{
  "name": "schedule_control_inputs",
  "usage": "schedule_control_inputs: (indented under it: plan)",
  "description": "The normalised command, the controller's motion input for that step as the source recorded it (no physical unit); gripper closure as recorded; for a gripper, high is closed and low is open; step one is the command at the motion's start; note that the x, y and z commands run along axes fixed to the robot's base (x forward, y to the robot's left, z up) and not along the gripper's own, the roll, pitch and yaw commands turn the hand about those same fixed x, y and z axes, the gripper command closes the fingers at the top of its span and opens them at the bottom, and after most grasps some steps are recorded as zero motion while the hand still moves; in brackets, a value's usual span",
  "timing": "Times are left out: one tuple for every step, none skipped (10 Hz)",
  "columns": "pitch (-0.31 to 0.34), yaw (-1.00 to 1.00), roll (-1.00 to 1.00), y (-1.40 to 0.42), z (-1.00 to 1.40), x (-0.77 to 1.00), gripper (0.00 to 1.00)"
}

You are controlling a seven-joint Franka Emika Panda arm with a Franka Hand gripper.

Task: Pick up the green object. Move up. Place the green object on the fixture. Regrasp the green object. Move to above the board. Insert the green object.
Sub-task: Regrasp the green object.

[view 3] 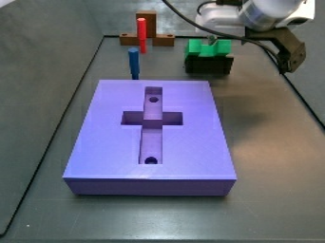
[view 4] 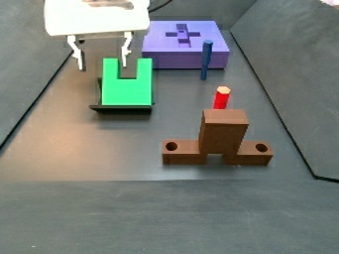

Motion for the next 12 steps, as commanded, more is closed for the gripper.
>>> schedule_control_inputs:
  plan:
    - [0.08, 0.12, 0.32, -0.1, -0.21, 0.06, 0.0]
    - [0.12, 0.1, 0.37, -0.09, -0.17, 0.07, 0.0]
    - [0.154, 0.07, 0.45, -0.11, -0.13, 0.1, 0.0]
    - [0.16, 0.05, 0.46, -0.11, -0.1, 0.06, 0.0]
    - [0.18, 0.01, 0.36, -0.07, -0.01, 0.07, 0.0]
    - [0.229, 0.0, 0.33, -0.04, 0.0, 0.12, 0.0]
    - [0.183, 0.0, 0.29, -0.01, -0.02, 0.11, 0.0]
    - [0.134, 0.0, 0.23, 0.0, -0.04, 0.1, 0.0]
    - [0.089, 0.0, 0.16, 0.0, -0.05, 0.08, 0.0]
    - [0.017, 0.0, 0.07, 0.0, -0.05, 0.03, 0.0]
    - [0.0, 0.0, 0.0, 0.0, -0.07, 0.01, 0.0]
    - [-0.017, 0.0, 0.0, 0.0, -0.1, 0.0, 0.0]
